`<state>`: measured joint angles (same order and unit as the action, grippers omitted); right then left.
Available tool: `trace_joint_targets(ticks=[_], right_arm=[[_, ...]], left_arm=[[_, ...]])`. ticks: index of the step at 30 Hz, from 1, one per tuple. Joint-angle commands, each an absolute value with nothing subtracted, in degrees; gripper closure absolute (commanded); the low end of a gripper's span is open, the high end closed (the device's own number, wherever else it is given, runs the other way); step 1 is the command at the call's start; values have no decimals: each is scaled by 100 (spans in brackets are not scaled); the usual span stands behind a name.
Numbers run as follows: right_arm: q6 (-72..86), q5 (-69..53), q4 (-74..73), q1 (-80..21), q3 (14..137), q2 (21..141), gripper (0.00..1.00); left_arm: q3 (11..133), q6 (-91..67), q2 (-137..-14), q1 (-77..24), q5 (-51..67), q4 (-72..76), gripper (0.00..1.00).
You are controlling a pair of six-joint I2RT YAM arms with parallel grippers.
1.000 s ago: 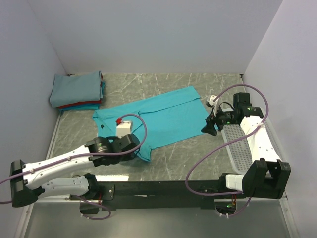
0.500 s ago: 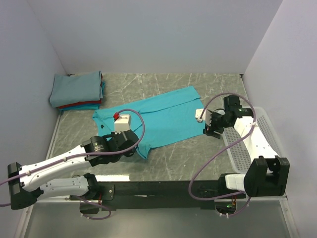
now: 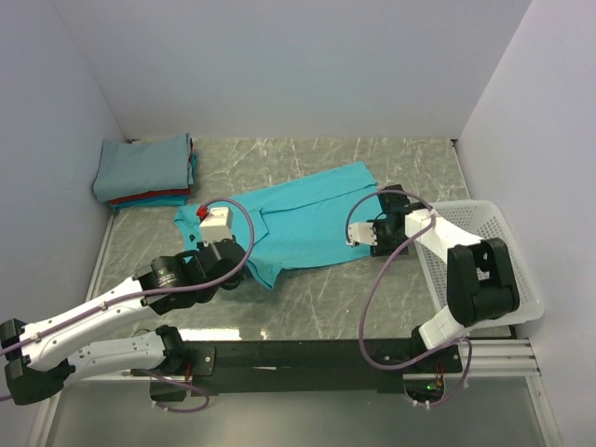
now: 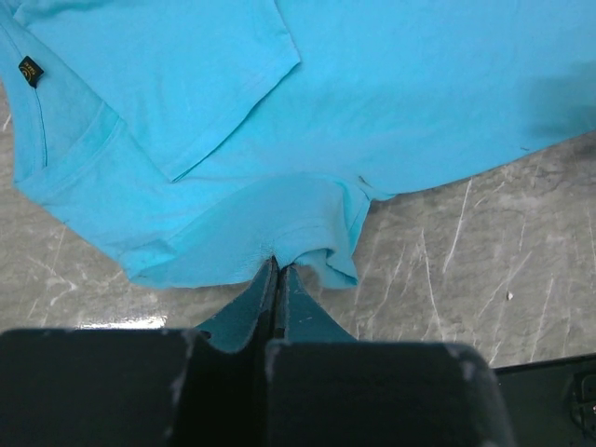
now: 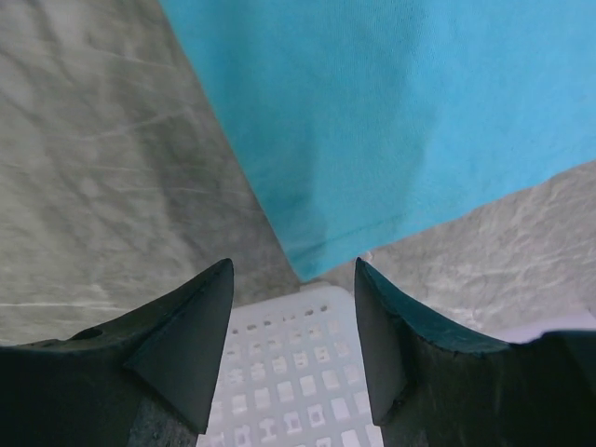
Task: Fold and stack the t-shirts
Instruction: Fold the tshirt
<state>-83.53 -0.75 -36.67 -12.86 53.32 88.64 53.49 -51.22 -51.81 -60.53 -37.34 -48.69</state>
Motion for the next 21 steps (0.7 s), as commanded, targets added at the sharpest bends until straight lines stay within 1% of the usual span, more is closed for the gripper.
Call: trace_joint_targets(ticks=[1,7,15,20,21], right_arm=[[-8411,852,-3261,-1388,5379,8991,39],[-8446,1388,-3111,-1398,5379,9360,40],[-8473,1547,-3041,-1397,5414,9747,43],[-8481,1573,-3015,-1389,5467,9958,47],[-8473,1582,-3023,-1397,5484,9993,49]], left_arm=[[5441,-4966,-5054,-6012,-3727,-4685,100],[5432,-4825,-5045,-5959,-3639,-4614,100],[5309,-4834,-4984,-5915,-3516,-4544,100],[5379,-4816,-4966,-5897,-3533,-4614,100],[5405,-4816,-4975,-5897,-3551,-4640,100]])
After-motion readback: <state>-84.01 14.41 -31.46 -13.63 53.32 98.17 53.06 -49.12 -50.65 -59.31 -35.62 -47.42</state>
